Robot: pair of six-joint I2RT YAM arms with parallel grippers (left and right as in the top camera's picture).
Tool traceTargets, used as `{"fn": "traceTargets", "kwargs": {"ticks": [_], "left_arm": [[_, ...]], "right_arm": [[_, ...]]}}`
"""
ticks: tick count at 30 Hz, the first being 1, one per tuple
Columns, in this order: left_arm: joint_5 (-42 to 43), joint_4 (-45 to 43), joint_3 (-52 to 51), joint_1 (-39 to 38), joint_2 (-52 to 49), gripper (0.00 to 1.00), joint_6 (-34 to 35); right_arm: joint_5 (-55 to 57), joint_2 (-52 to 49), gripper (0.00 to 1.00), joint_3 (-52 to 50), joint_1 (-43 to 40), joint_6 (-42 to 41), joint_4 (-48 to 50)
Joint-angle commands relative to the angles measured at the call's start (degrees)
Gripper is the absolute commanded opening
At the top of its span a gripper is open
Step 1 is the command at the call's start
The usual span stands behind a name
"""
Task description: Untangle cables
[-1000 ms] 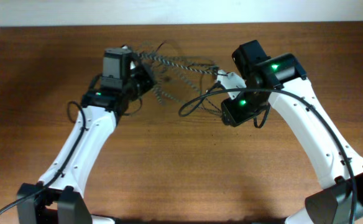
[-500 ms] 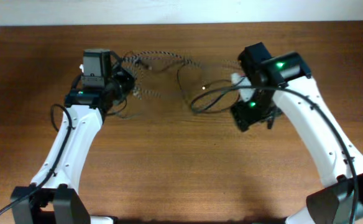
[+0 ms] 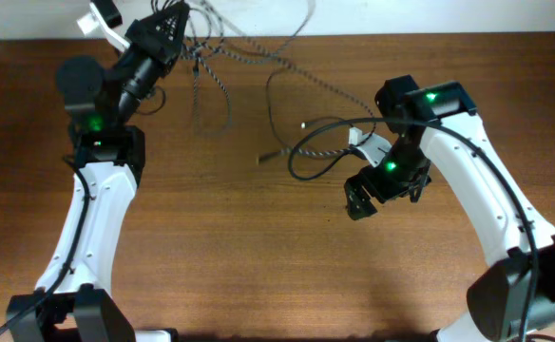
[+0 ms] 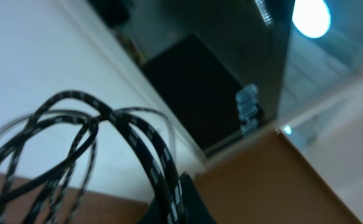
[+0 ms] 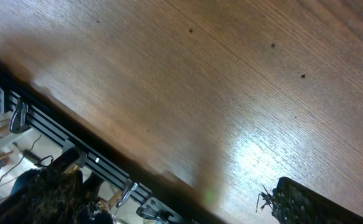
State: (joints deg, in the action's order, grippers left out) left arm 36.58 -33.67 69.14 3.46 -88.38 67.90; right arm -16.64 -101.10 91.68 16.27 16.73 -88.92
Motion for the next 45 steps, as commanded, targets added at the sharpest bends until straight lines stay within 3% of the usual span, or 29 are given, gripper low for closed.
{"fn": "traceTargets", "kwargs": {"ticks": [1,6,8,10,13,14,16,19,22,25,28,38,39,42,44,45], "left_arm": [[6.5,-5.2,0.2,5.8,0.3,0.00,-2.8],[6.6,-24.5,0.2,15.4,0.3,0.00,10.3],[8.8,-26.7,0.2,17.0,0.3,0.00,10.7],[16.5,-25.2,0.2,17.3,0.3,0.00,8.3],[31.8,-11.6,0.2,15.6,0.3,0.00,-5.4],[33.8,3.6,0.2,12.3,0.3,0.00,-16.2],[29.8,24.1,0.2,6.2,0.3,0.00,-37.0],[19.4,34.7,0.2,-0.1,0.3,0.00,-44.9],[20.6,27.5,0.2,-2.6,0.3,0.01,-43.6],[36.4,5.1,0.2,-2.7,0.3,0.00,-33.7],[41.5,-10.7,0.2,-2.5,0.3,0.00,-25.3],[42.3,-10.4,0.2,1.5,0.3,0.00,-23.6],[45.5,-10.4,0.2,1.5,0.3,0.06,-25.6],[53.2,-10.4,0.2,1.5,0.3,0.00,-30.1],[53.6,-10.1,0.2,1.5,0.3,0.00,-30.0],[53.6,-10.1,0.2,1.5,0.3,0.00,-30.0]], "right_arm": [[0.3,-1.0,0.99,-0.4,-0.9,0.3,0.0],[14.7,-5.5,0.99,-0.4,-1.4,-8.9,-0.5],[22.8,-9.0,0.99,-0.4,-1.6,-17.2,-0.1],[29.4,-9.9,0.99,-0.4,-3.7,-27.0,2.0],[29.1,-9.8,0.99,3.3,-11.1,-35.5,2.4],[23.5,-9.8,0.99,5.7,-13.2,-34.7,2.4],[10.0,-9.7,0.99,10.3,-14.7,-27.3,3.3],[-8.2,-9.2,0.99,15.5,-14.8,-18.2,3.8],[-11.6,-8.6,0.99,18.5,-14.8,-16.0,4.9],[-11.5,-7.8,0.99,18.5,-14.8,-15.5,10.1],[-15.4,-8.0,0.99,18.5,-14.8,-15.5,17.4],[-22.9,-8.0,0.99,18.5,-14.7,-17.6,28.5],[-25.9,-8.3,0.99,18.5,-14.7,-22.6,32.3],[-34.1,-8.3,0.99,18.5,-14.8,-23.4,33.2],[-38.8,-8.3,0.96,18.5,-14.7,-22.7,33.3],[-42.1,-8.3,0.88,18.5,-14.7,-22.7,33.3]]}}
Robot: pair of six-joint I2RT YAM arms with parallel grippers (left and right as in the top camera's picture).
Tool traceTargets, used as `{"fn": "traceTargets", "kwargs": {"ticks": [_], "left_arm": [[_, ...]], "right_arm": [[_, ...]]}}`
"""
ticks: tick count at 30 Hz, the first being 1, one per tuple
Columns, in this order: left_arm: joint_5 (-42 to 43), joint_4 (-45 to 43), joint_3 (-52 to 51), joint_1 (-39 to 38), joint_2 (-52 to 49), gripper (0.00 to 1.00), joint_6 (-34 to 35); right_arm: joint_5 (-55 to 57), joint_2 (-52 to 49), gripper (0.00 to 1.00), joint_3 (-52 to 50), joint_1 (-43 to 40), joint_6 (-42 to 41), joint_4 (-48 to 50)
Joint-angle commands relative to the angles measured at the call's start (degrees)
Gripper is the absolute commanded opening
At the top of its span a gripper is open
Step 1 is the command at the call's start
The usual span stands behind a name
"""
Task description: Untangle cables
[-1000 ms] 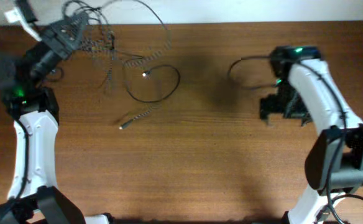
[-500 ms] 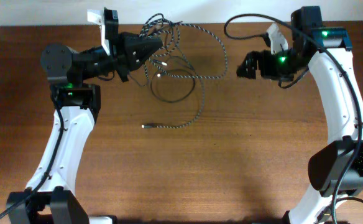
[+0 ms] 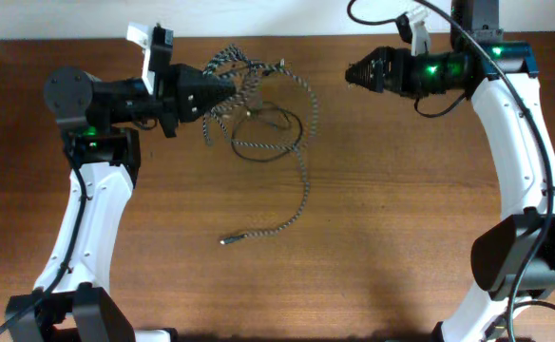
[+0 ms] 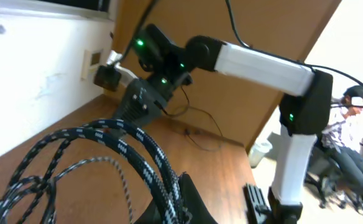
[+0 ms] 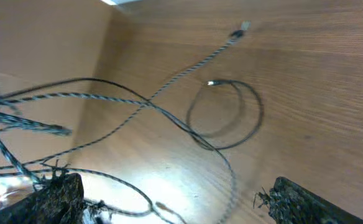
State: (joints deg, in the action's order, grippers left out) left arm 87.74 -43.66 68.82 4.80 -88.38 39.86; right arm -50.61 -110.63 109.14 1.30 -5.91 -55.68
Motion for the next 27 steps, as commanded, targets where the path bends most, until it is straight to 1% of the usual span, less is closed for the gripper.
{"fn": "traceTargets", "kwargs": {"ticks": [1,3,5,8,9,10,11,12,13,14,15,16,17,18,19,20,21,22,23,24,26,27], "left_arm": [[2.4,-0.1,0.5,0.1,0.3,0.00,-2.0],[2.4,-0.1,0.5,0.1,0.3,0.00,-2.0],[2.4,0.0,0.5,0.2,0.3,0.00,-2.0],[2.4,0.0,0.5,0.1,0.3,0.00,-2.0],[2.4,0.0,0.5,0.1,0.3,0.00,-2.0],[2.4,0.0,0.5,0.1,0.3,0.00,-2.0],[2.4,0.0,0.5,0.1,0.3,0.00,-2.0],[2.4,0.0,0.5,0.1,0.3,0.00,-1.9],[2.4,1.0,0.5,0.1,0.3,0.00,-1.9],[2.3,2.2,0.5,0.1,0.3,0.00,-2.0],[2.3,3.5,0.5,0.1,0.3,0.00,-2.0],[2.3,4.5,0.5,0.1,0.3,0.00,-2.0],[2.3,5.0,0.5,0.1,0.3,0.00,-2.0],[2.3,5.0,0.5,0.1,0.3,0.00,-1.9],[2.3,5.0,0.5,0.1,0.3,0.00,-1.4],[2.3,5.0,0.5,0.1,0.3,0.00,-0.3],[2.3,5.0,0.5,0.1,0.3,0.00,-0.2],[2.1,5.0,0.5,0.1,0.3,0.00,-0.2],[1.8,5.0,0.5,0.1,0.3,0.00,-0.2],[1.9,5.0,0.5,0.1,0.3,0.00,-0.2],[1.9,5.0,0.5,0.1,0.3,0.00,-0.2],[1.9,5.0,0.5,0.1,0.3,0.00,-0.2]], "right_arm": [[-12.7,1.3,0.83,1.0,0.7,2.8,0.0],[-17.3,1.3,0.76,1.0,2.2,7.7,0.0],[-19.4,1.3,0.76,1.0,2.5,8.7,0.9],[-37.8,1.3,0.75,1.0,2.1,8.4,6.3],[-37.9,1.3,0.75,1.0,2.2,6.7,6.7],[-34.9,1.3,0.75,1.0,2.4,6.6,6.6],[-22.3,1.3,0.77,1.0,2.6,7.2,6.7],[-5.5,1.3,0.80,1.0,3.3,9.9,7.0],[5.4,0.9,0.82,1.0,4.1,12.7,7.5],[6.1,0.4,0.84,1.0,5.1,18.3,7.8],[3.2,-0.2,0.83,1.0,5.8,22.1,8.2],[-0.7,-1.0,0.75,1.0,6.6,25.6,8.9],[-3.6,-2.2,0.70,1.0,7.0,26.5,10.6],[-9.0,-3.5,0.73,1.0,6.6,25.8,12.2],[-14.8,-6.1,0.79,1.0,5.6,19.3,15.3],[-14.9,-8.3,0.78,1.0,4.7,8.3,17.6],[-16.3,-11.1,0.65,1.0,4.2,-3.1,19.4],[-21.3,-13.2,0.58,1.0,4.0,-7.2,20.8],[-27.5,-15.0,0.55,1.0,4.1,-10.6,22.3],[-31.2,-16.2,0.55,1.0,4.3,-16.3,22.5],[-32.3,-16.5,0.57,1.0,4.7,-28.9,22.5],[-32.6,-16.5,0.59,1.0,4.7,-42.4,22.5]]}}
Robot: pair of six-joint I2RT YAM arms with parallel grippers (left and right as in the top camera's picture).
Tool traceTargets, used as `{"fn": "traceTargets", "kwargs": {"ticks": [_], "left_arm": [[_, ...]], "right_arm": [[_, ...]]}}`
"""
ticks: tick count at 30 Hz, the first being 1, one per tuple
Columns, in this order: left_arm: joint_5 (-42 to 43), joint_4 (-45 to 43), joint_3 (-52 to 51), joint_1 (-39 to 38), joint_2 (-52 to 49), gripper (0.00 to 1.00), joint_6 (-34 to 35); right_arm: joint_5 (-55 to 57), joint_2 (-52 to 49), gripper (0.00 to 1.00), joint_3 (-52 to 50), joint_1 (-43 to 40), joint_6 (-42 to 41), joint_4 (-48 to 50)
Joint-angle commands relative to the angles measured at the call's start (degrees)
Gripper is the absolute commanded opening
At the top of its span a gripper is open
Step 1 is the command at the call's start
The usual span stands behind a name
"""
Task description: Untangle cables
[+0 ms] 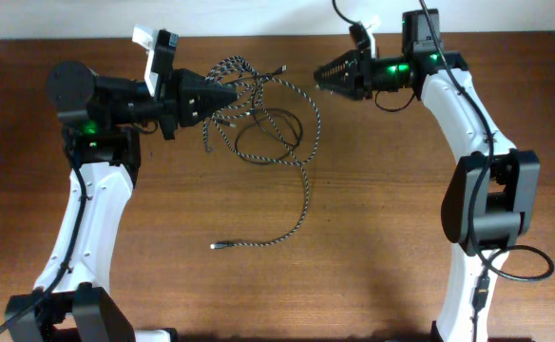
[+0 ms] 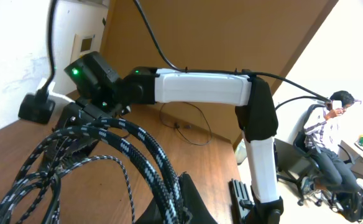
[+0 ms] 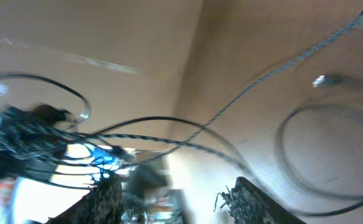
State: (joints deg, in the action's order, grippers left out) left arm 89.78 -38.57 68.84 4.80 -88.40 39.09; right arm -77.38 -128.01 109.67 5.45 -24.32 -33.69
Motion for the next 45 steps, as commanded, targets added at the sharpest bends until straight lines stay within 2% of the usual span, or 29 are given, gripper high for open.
{"fn": "traceTargets", "kwargs": {"ticks": [1,2,3,6,9,10,13,14,18,19,20,21,23,24,25,26,27,28,29,33,34,35,36,37,40,41,42,44,45], "left_arm": [[-0.2,-0.1,0.5,0.1,0.3,0.00,0.5],[-0.2,-0.1,0.5,0.1,0.3,0.00,0.5],[-0.2,-0.1,0.5,0.1,0.3,0.00,0.5],[-0.1,-0.1,0.5,0.1,0.3,0.00,0.5],[0.1,-0.1,0.5,0.1,0.3,0.00,0.3],[0.3,-0.1,0.5,0.1,0.3,0.00,-0.2],[0.3,-0.2,0.5,0.1,0.3,0.00,-1.4],[0.3,-0.2,0.5,0.1,0.3,0.00,-1.4],[0.3,-0.2,0.5,0.1,0.3,0.00,-1.5],[0.3,-0.2,0.5,0.1,0.3,0.00,-1.5],[0.3,-0.2,0.5,0.1,0.3,0.00,-1.5],[0.3,-0.2,0.5,0.1,0.3,0.00,-1.4],[0.3,-0.2,0.5,0.1,0.3,0.00,-1.4],[0.3,-0.2,0.5,0.1,0.3,0.00,-1.4],[0.3,-0.1,0.5,0.1,0.3,0.00,-1.4],[0.3,-0.1,0.5,0.1,0.3,0.00,-1.4],[0.3,-0.2,0.5,0.1,0.3,0.00,-1.4],[0.3,-0.1,0.5,0.1,0.3,0.00,-1.4],[0.3,-0.1,0.5,0.1,0.3,0.00,-1.4],[0.3,-0.1,0.5,0.1,0.3,0.00,-1.4],[0.3,-0.1,0.5,0.1,0.3,0.00,-1.4],[0.3,-0.1,0.5,0.1,0.3,0.00,-1.4],[0.3,-0.1,0.5,0.1,0.3,0.00,-1.4],[0.3,-0.1,0.5,0.1,0.3,0.00,-1.4],[0.3,-0.1,0.5,0.1,0.3,0.00,-1.4],[0.3,-0.1,0.5,0.1,0.3,0.00,-1.4],[0.3,-0.1,0.5,0.1,0.3,0.00,-1.4],[0.3,-0.1,0.5,0.1,0.3,0.00,-1.4],[0.3,-0.1,0.5,0.1,0.3,0.00,-1.4]], "right_arm": [[-7.5,0.9,0.65,0.5,0.6,-32.3,0.2],[-9.5,0.9,0.72,0.5,1.0,-39.0,-0.3],[-9.7,0.9,0.71,0.5,1.4,-41.7,-0.3],[-9.4,0.9,0.60,0.5,4.7,-51.1,-0.2],[-9.4,0.9,0.58,0.5,9.3,-58.1,3.4],[-9.4,0.9,0.54,0.5,11.4,-63.7,9.4],[-7.2,0.9,0.51,0.5,12.3,-74.0,24.3],[-5.5,0.9,0.51,0.5,12.1,-75.8,26.8],[-4.6,0.9,0.52,0.5,11.3,-78.3,27.1],[-5.6,0.9,0.49,0.5,11.3,-78.4,27.1],[-6.9,0.9,0.41,0.5,11.3,-77.5,27.1],[-6.5,0.9,0.40,0.5,11.0,-74.3,27.1],[-4.1,0.9,0.45,0.5,9.4,-67.0,27.1],[-2.3,0.9,0.60,0.5,7.6,-60.7,27.1],[-2.3,0.9,0.68,0.5,6.3,-58.1,27.1],[-2.5,0.9,0.75,0.5,4.8,-57.5,27.1],[-2.5,0.9,0.76,0.5,3.5,-57.9,26.5],[-2.6,0.9,0.93,0.5,3.3,-60.4,25.8],[-3.7,0.9,0.99,0.5,3.5,-63.9,25.8],[-6.6,0.9,1.00,0.5,5.9,-69.7,25.8],[-6.6,0.9,0.96,0.5,7.1,-71.3,25.8],[-6.6,0.9,0.86,0.5,8.0,-73.4,25.8],[-6.6,0.9,0.67,0.5,8.6,-74.9,25.8],[-6.6,0.9,0.60,0.5,9.1,-75.6,25.8],[-6.7,0.9,0.58,0.5,9.6,-77.1,25.8],[-6.7,0.9,0.51,0.5,9.6,-77.7,25.9],[-6.6,0.9,0.41,0.5,9.7,-78.7,25.9],[-6.0,0.9,0.16,0.5,9.9,-80.0,25.9],[-5.7,0.9,0.08,0.5,9.9,-80.0,25.9]]}}
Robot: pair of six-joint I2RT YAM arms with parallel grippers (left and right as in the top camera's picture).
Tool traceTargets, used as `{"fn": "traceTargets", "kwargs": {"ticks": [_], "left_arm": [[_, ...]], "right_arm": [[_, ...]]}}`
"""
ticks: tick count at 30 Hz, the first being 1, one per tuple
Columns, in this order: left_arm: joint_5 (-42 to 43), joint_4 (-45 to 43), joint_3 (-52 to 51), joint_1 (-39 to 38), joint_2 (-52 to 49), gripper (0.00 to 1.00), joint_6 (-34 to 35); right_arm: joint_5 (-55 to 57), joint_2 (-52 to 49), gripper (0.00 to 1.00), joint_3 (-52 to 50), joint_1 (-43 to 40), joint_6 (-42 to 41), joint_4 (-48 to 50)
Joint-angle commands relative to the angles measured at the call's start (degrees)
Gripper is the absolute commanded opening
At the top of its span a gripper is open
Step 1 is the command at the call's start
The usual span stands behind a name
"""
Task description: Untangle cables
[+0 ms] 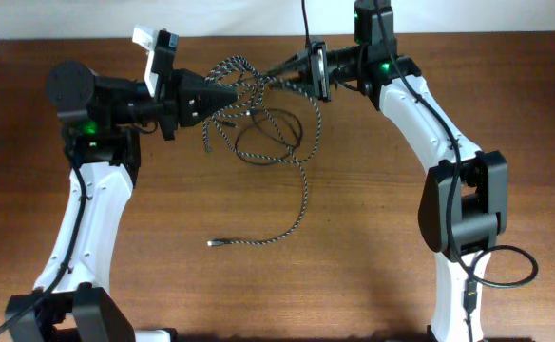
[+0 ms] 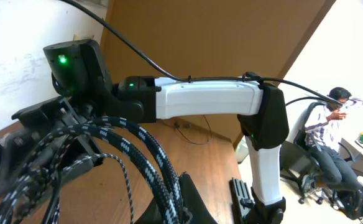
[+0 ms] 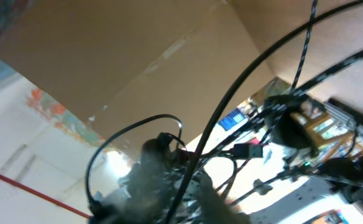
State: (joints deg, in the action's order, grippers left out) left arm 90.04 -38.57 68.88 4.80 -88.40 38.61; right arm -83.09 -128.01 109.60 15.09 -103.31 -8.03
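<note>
A tangle of black-and-white braided cable (image 1: pixel 249 85) and thin dark cable (image 1: pixel 270 152) hangs between both grippers at the table's back. My left gripper (image 1: pixel 222 96) points right and is shut on the braided strands (image 2: pixel 145 163), pinched against its dark finger (image 2: pixel 191 202). My right gripper (image 1: pixel 282 66) reaches left into the knot. Its blurred fingers (image 3: pixel 153 177) stand close around a thin black cable (image 3: pixel 228 118). One braided tail runs down to a loose plug (image 1: pixel 213 244) on the wood.
The brown table (image 1: pixel 401 266) ends at a white wall (image 1: pixel 258 17) along the back edge. My right arm (image 1: pixel 420 104) stretches across the back right. Its white link (image 2: pixel 200 99) fills the left wrist view, with a seated person (image 2: pixel 330 118) beyond.
My right gripper has moved left from beside the tangle into it, and its fingers have drawn together around a thin black cable. The left gripper holds as before.
First my left gripper held braided cable at the back left while the right was low over the table's middle. Then the right was raised at the back right, open, with the tangle hanging from the left. It has since come leftward, reaching the knot now.
</note>
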Motion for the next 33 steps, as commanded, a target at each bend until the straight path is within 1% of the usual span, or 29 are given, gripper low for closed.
{"fn": "traceTargets", "kwargs": {"ticks": [1,4,5,6,7,9,11,13,15,16,17,18,19,20,22,23,24,25,27,28,29,30,31,32,33], "left_arm": [[0.1,-0.1,0.4,0.1,0.3,0.00,-1.0],[0.1,-0.1,0.4,0.1,0.3,0.00,-1.0],[0.1,-0.1,0.4,0.1,0.3,0.00,-1.0],[0.1,-0.1,0.4,0.1,0.3,0.00,-1.0],[0.1,-0.1,0.4,0.1,0.3,0.00,-1.0],[0.1,-0.1,0.4,0.1,0.3,0.00,-1.0],[0.1,-0.1,0.4,0.1,0.3,0.00,-1.0],[0.1,-0.1,0.4,0.1,0.3,0.00,-1.0],[0.1,-0.1,0.4,0.1,0.3,0.00,-1.0],[0.1,-0.1,0.4,0.1,0.3,0.00,-1.0],[0.1,-0.1,0.4,0.1,0.3,0.00,-1.0],[0.1,-0.1,0.4,0.1,0.3,0.00,-1.0],[0.1,-0.1,0.4,0.1,0.3,0.00,-1.0],[0.1,-0.1,0.4,0.1,0.3,0.00,-1.0],[0.1,0.6,0.4,0.1,0.3,0.00,-1.0],[0.1,1.7,0.4,0.1,0.3,0.00,-1.0],[0.1,3.7,0.4,0.1,0.3,0.00,-1.9],[0.1,7.0,0.3,0.2,0.3,0.00,-5.1],[-0.8,20.3,-0.5,0.2,0.3,0.00,-17.6],[-5.4,28.7,-1.4,0.2,0.3,0.00,-22.4],[-14.6,38.0,-2.3,0.2,0.3,0.00,-24.8],[-24.2,45.0,-2.5,0.1,0.3,0.00,-25.0],[-44.1,56.9,-2.5,0.1,0.3,0.00,-24.7],[-58.4,64.3,-2.5,0.1,0.3,0.00,-22.1],[-68.7,69.9,-2.5,0.1,0.3,0.00,-19.4]], "right_arm": [[-0.1,0.9,0.04,0.6,0.2,-1.0,0.2],[-0.1,0.9,0.04,0.6,0.3,-1.0,0.2],[-0.1,0.9,0.09,0.6,0.3,-1.0,0.2],[-0.1,0.9,0.18,0.6,0.3,-1.0,0.2],[-0.1,0.9,0.23,0.6,0.3,-1.0,0.2],[-0.1,0.9,0.25,0.6,0.3,-1.0,0.2],[-0.1,0.9,0.25,0.6,0.3,-1.0,0.2],[-0.1,0.9,0.25,0.6,0.3,-3.0,0.7],[-0.1,0.9,0.24,0.6,0.3,-3.8,4.5],[-0.1,0.9,0.21,0.6,0.3,-4.3,6.1],[0.0,0.9,0.11,0.6,0.3,-4.4,7.1],[0.4,0.9,0.04,0.6,0.3,-4.3,7.3],[1.8,0.9,0.04,0.6,0.2,-1.5,8.9],[4.8,0.9,0.04,0.6,0.1,4.9,11.0],[11.5,0.9,0.04,0.6,-0.8,22.2,17.3],[13.4,0.9,0.04,0.6,-1.4,25.9,17.3],[14.6,0.9,0.04,0.6,-2.8,27.6,17.3],[15.1,0.9,0.04,0.6,-3.9,29.1,17.3],[16.8,0.9,0.04,0.6,-7.2,33.1,16.3],[17.4,0.9,0.04,0.6,-8.5,35.5,13.8],[17.5,0.9,0.04,0.6,-9.9,37.2,11.2],[18.1,0.9,0.04,0.6,-10.8,39.5,8.1],[20.0,1.0,0.04,0.6,-12.5,43.6,2.3],[22.8,1.0,0.04,0.6,-14.3,48.3,-4.5],[25.0,1.2,0.04,0.6,-15.5,51.1,-8.7]]}}
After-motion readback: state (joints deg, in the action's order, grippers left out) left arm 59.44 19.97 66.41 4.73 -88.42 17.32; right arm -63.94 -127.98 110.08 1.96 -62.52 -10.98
